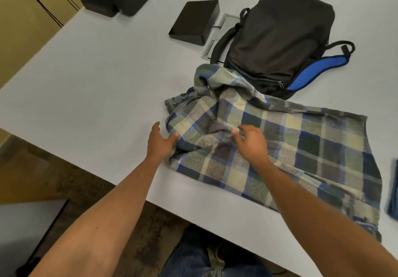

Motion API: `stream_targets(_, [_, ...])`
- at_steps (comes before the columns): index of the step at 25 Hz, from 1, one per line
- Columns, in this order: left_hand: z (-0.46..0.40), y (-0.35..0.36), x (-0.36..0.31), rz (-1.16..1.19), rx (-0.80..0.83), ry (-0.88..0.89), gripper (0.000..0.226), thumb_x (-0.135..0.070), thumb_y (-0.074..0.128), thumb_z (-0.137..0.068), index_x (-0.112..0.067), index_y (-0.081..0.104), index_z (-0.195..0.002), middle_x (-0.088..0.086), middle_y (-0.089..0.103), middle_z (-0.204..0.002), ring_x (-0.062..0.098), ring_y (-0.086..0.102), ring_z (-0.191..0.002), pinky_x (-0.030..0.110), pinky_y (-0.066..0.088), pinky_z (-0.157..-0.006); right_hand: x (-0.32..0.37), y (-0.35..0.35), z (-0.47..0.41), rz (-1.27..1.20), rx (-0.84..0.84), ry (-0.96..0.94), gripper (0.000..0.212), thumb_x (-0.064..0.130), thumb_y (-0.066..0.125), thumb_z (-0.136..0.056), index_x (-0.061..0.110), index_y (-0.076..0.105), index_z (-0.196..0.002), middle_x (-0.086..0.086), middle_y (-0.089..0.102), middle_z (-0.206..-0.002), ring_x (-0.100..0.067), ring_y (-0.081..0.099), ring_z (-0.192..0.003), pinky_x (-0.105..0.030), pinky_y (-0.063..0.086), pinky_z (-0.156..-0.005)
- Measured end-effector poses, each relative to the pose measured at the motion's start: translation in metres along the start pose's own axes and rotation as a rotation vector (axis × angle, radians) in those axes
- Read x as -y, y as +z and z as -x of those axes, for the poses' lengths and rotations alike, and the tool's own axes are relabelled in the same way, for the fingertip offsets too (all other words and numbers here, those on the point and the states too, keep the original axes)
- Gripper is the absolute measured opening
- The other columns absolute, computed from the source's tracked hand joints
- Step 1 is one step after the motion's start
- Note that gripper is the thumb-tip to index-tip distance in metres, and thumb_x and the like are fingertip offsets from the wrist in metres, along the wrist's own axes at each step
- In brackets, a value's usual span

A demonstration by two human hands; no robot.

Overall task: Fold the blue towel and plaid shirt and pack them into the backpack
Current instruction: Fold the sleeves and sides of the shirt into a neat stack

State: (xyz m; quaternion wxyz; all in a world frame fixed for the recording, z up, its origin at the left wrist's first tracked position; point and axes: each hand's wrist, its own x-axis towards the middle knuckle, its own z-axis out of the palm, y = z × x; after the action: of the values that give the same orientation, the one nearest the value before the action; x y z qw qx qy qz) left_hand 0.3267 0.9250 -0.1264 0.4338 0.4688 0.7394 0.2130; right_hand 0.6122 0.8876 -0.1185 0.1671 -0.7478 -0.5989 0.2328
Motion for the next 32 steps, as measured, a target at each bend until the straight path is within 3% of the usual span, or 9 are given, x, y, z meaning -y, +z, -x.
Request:
stream_targets(3, [-0.012, 0.000, -0.008, 0.076, 0.108, -0.042, 0.079, -0.038, 0.071, -0.087, -0.019, 0.026, -0.150, 0.010, 0.049, -0.142, 0.027, 0.049, -0.128, 0.038, 0.045, -0.100, 0.027, 0.000, -0.030, 0.040, 0.038, 0.072, 0.058, 0.059, 0.048, -0.095, 0.012, 0.063, -0.123, -0.008, 0.066, -0.120, -0.029, 0.061, -0.111, -0.044, 0.051, -0.091])
stream_targets(5, [-0.017, 0.002, -0.010, 0.099, 0.106, -0.035, 0.065, -0.034, 0.071, -0.088, -0.018, 0.037, -0.141, 0.008, 0.058, -0.125, 0.023, 0.056, -0.114, 0.030, 0.048, -0.086, 0.039, 0.005, -0.044, 0.098, 0.084, 0.123, 0.054, 0.064, 0.050, -0.091, 0.015, 0.068, -0.101, -0.004, 0.070, -0.097, -0.026, 0.065, -0.095, -0.043, 0.053, -0.084])
stream_targets(9, [-0.027, 0.001, -0.009, 0.143, 0.071, -0.081, 0.046, -0.026, 0.070, -0.089, -0.018, 0.044, -0.126, 0.005, 0.062, -0.104, 0.022, 0.061, -0.101, 0.025, 0.051, -0.070, 0.056, 0.016, -0.063, 0.080, 0.217, 0.185, 0.032, 0.045, 0.059, -0.092, 0.020, 0.057, -0.072, -0.003, 0.065, -0.079, -0.026, 0.063, -0.081, -0.040, 0.053, -0.080])
stream_targets(12, [-0.031, -0.002, -0.007, 0.266, -0.045, -0.087, 0.037, -0.018, 0.065, -0.092, -0.023, 0.042, -0.121, 0.008, 0.058, -0.117, 0.024, 0.061, -0.105, 0.033, 0.056, -0.081, 0.055, 0.019, -0.071, -0.114, 0.144, 0.224, 0.024, 0.029, 0.061, -0.093, 0.022, 0.054, -0.071, 0.001, 0.059, -0.073, -0.021, 0.058, -0.077, -0.032, 0.045, -0.072])
stream_targets(14, [-0.026, -0.001, -0.007, 0.372, -0.148, -0.055, 0.036, -0.015, 0.062, -0.094, -0.024, 0.039, -0.120, 0.008, 0.053, -0.122, 0.021, 0.057, -0.105, 0.026, 0.053, -0.078, 0.053, 0.017, -0.072, -0.319, 0.020, 0.206, 0.019, 0.025, 0.063, -0.093, 0.022, 0.056, -0.076, 0.007, 0.056, -0.069, -0.012, 0.053, -0.070, -0.027, 0.038, -0.070])
stream_targets(19, [-0.019, 0.005, -0.010, 0.438, -0.237, -0.025, 0.036, -0.017, 0.061, -0.095, -0.024, 0.036, -0.121, 0.009, 0.050, -0.127, 0.024, 0.057, -0.110, 0.019, 0.051, -0.072, 0.049, 0.022, -0.069, -0.328, -0.042, 0.095, 0.016, 0.029, 0.059, -0.097, 0.015, 0.065, -0.102, -0.002, 0.068, -0.097, -0.019, 0.062, -0.092, -0.034, 0.049, -0.083])
stream_targets(24, [-0.029, -0.012, 0.014, -0.180, -0.235, 0.299, 0.044, -0.025, 0.057, -0.097, -0.017, 0.041, -0.137, 0.007, 0.053, -0.135, 0.027, 0.057, -0.118, 0.043, 0.053, -0.093, 0.010, 0.040, -0.044, 0.141, 0.212, -0.066, 0.063, 0.056, 0.030, -0.101, 0.020, 0.030, -0.153, -0.004, 0.032, -0.158, -0.022, 0.025, -0.147, -0.048, 0.024, -0.116])
stream_targets(28, [-0.033, -0.016, 0.021, -0.309, -0.203, 0.329, 0.054, -0.026, 0.055, -0.098, -0.017, 0.033, -0.146, 0.009, 0.047, -0.143, 0.032, 0.054, -0.123, 0.049, 0.047, -0.096, -0.009, 0.039, -0.014, 0.186, 0.052, -0.039, 0.065, 0.058, 0.022, -0.101, 0.024, 0.016, -0.157, 0.002, 0.012, -0.165, -0.015, 0.002, -0.152, -0.044, 0.004, -0.122])
stream_targets(32, [-0.025, -0.017, 0.014, -0.075, -0.240, 0.102, 0.069, -0.041, 0.061, -0.093, -0.016, 0.026, -0.148, 0.010, 0.051, -0.137, 0.031, 0.054, -0.122, 0.044, 0.047, -0.095, -0.021, 0.040, 0.023, 0.236, -0.036, -0.034, 0.069, 0.061, 0.018, -0.100, 0.024, 0.012, -0.158, 0.002, 0.004, -0.165, -0.014, -0.004, -0.152, -0.043, 0.000, -0.123])
